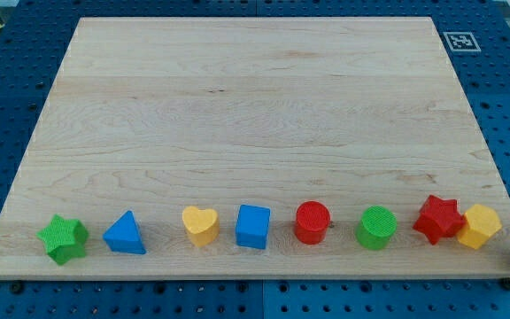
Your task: Point your arm at bottom center
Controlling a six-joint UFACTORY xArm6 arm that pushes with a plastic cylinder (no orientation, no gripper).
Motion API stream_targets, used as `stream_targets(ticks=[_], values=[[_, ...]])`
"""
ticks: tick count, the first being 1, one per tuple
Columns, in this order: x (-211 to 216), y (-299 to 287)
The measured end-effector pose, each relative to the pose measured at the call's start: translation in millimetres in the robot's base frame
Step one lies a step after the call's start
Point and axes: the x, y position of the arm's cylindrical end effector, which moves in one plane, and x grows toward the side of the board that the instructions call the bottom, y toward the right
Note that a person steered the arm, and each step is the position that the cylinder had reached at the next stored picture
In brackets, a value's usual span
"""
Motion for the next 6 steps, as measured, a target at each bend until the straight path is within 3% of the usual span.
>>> stream_targets(ticks=[3,4,5,6], values=[[-41,-17],[-13,-9],[1,-34],[1,-128]])
